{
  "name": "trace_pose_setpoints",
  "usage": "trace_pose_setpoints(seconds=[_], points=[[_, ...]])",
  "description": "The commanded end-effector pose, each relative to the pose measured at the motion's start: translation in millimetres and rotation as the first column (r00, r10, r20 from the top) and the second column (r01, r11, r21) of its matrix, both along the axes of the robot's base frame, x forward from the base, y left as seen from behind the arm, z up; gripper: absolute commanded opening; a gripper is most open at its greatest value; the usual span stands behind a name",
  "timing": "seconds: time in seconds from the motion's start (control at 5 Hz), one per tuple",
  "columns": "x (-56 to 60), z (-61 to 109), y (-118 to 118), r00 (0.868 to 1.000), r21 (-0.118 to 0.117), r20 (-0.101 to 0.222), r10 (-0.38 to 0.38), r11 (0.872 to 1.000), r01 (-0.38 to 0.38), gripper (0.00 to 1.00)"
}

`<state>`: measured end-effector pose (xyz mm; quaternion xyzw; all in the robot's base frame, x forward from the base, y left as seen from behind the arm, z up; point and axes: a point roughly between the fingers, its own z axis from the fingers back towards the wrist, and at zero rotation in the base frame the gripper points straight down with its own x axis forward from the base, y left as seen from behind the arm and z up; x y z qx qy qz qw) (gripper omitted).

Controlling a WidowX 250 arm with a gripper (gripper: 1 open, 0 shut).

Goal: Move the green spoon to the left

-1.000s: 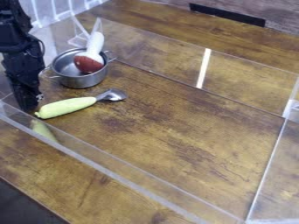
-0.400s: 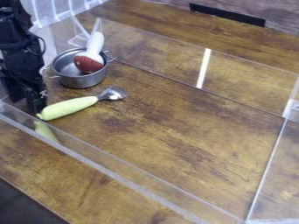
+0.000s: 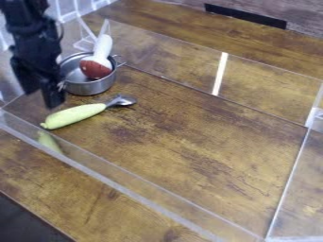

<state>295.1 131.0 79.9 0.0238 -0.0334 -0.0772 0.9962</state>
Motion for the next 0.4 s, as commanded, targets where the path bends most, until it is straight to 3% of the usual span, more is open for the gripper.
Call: trace_pose_setpoints(seconds=[0.0,0.2], points=[[18.7,50.3,-23.4,0.992,0.013,0.092,-0.085,0.996,0.084,1.00],[28.4,70.6,-42.5,0.984,0.001,0.104,-0.146,0.989,0.147,1.00]])
